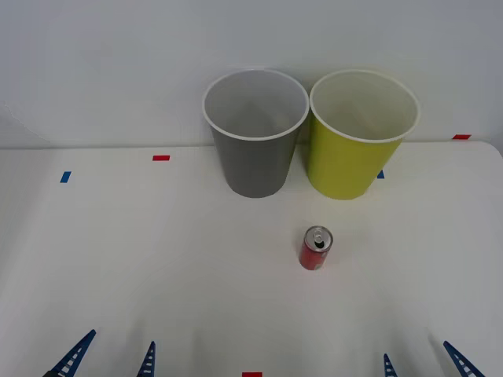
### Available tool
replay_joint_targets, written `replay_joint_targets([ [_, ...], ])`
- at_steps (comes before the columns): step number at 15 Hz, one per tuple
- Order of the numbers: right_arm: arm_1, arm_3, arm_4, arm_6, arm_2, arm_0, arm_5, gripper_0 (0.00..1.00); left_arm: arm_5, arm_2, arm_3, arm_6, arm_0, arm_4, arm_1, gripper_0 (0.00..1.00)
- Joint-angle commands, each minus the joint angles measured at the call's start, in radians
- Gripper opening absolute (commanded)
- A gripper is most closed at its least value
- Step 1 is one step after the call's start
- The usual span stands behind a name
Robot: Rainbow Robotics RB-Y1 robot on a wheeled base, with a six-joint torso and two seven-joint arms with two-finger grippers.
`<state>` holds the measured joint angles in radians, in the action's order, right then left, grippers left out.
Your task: Put cans in the gray bin and PET bottles in the light green bin.
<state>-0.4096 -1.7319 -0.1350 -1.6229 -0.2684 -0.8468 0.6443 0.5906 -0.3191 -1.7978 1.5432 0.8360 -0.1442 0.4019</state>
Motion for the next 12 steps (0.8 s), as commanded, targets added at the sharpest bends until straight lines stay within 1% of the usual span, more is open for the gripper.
replay_joint_targets([
  [1,0.000,0.000,0.000,0.000,0.000,0.000,0.000,0.95,0.000,0.000,0.000,0.000,0.000,0.000,0.000,1.00],
  [12,0.000,0.000,0.000,0.000,0.000,0.000,0.000,0.95,0.000,0.000,0.000,0.000,0.000,0.000,0.000,1.00],
])
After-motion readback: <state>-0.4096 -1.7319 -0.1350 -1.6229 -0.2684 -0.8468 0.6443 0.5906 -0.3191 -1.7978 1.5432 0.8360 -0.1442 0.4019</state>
